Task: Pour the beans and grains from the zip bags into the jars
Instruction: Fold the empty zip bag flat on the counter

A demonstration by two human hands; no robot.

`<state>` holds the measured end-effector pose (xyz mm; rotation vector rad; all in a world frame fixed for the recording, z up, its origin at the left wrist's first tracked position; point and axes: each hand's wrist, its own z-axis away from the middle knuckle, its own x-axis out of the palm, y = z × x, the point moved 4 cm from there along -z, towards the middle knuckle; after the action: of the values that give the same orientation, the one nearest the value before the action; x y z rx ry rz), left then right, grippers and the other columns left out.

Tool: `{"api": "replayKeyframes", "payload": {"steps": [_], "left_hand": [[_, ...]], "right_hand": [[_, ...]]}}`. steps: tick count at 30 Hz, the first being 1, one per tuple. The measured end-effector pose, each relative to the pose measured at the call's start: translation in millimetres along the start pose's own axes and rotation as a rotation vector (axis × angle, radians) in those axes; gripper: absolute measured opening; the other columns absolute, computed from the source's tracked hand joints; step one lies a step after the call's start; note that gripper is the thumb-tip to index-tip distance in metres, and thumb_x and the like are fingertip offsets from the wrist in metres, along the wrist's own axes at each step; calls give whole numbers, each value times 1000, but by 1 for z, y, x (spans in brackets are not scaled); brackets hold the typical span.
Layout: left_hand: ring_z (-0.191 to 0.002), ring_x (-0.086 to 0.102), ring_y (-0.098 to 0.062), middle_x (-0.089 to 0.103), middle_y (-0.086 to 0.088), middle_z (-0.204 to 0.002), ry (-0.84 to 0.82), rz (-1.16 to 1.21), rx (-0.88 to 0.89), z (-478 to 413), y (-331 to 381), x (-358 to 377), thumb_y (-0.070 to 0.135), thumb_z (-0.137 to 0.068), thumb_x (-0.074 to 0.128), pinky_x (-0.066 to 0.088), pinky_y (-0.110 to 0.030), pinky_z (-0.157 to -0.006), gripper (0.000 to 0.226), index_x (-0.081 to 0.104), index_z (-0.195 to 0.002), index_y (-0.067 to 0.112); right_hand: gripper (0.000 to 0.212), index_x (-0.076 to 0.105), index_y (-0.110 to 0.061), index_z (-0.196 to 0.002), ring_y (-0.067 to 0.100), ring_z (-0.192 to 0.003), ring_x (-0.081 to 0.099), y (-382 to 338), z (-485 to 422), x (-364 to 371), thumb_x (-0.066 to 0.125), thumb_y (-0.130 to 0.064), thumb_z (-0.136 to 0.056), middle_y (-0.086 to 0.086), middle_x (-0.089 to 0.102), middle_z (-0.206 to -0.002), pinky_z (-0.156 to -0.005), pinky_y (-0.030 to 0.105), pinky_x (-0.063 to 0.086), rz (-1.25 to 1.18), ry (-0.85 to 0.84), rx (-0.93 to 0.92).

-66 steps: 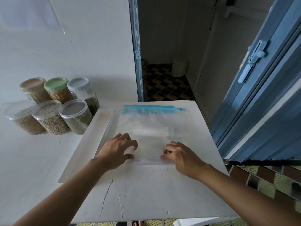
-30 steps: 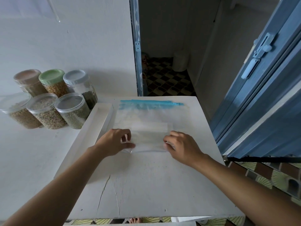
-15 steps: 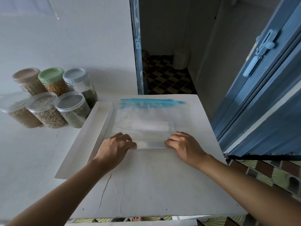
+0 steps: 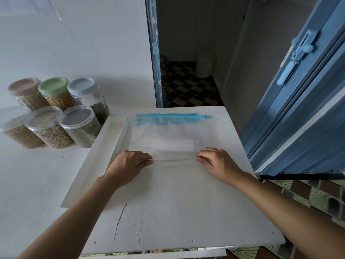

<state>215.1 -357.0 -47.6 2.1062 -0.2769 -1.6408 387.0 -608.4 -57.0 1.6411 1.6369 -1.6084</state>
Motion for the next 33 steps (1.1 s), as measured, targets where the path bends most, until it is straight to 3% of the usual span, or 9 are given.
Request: {"api": "replayKeyframes", "payload": {"steps": [4,6,8,11,16,21,25,28,33], "left_hand": [[-69,59,-3,64,23,-72,-98,3,-55,-4,1,5,44,-96,67,46,-25,-69,14,72,-92,31],[-65,58,-2,68,18,-73,-99,54,-82,-2,2,7,45,-94,69,47,-25,-67,15,64,-90,32],[-67,61,-4,68,13,-80,-83,65,-64,0,2,5,48,-90,72,52,-30,-68,19,61,-89,32],[-68,61,-9,59,13,-94,-2,1,8,1,2,4,52,-88,73,52,-32,-62,20,67,-91,33],[-77,57,-17,61,12,-91,138,-116,114,6,1,10,58,-88,61,48,-31,-62,34,71,-103,30],[-77,61,-17,68,11,-88,156,-167,249,4,2,14,46,-92,58,50,-30,-64,29,78,-87,26],[-79,66,-16,71,15,-86,106,-187,264,-1,-1,11,48,-95,50,53,-27,-58,35,80,-89,30],[-86,62,-9,69,17,-88,17,-147,281,-4,-3,5,59,-96,50,55,-27,-63,37,78,-98,36],[-88,63,-5,73,18,-92,-44,-163,297,-11,-1,-2,67,-91,55,53,-22,-71,39,79,-100,37]], "right_hand": [[11,66,-13,-88,15,-70,61,1,3,0,65,-17,-98,-6,66,-79,-64,36,52,8,-13,31],[3,67,-17,-97,16,-74,65,0,8,0,65,-16,-98,-7,67,-87,-66,35,54,18,0,5],[11,65,-20,-107,16,-77,65,-1,9,0,66,-15,-97,-6,64,-94,-64,32,54,25,-2,-4],[5,66,-21,-97,20,-76,59,-2,5,4,64,-16,-95,-5,59,-88,-61,38,51,121,-29,-43],[11,73,-21,-80,21,-87,53,-5,3,2,77,-11,-81,-7,59,-90,-69,32,31,259,63,-91],[30,77,-16,-87,22,-79,59,-4,6,12,77,9,-71,-5,67,-86,-65,34,47,258,1,-154],[11,76,-15,-91,21,-78,62,-1,11,3,66,-11,-90,-4,68,-89,-66,35,52,202,-6,-117],[22,75,-18,-95,16,-81,62,0,12,-2,65,-36,-92,-8,67,-95,-70,29,52,178,-49,-105],[18,74,-17,-95,15,-80,63,6,5,0,65,-33,-97,-7,67,-92,-66,28,50,181,-48,-104]]}}
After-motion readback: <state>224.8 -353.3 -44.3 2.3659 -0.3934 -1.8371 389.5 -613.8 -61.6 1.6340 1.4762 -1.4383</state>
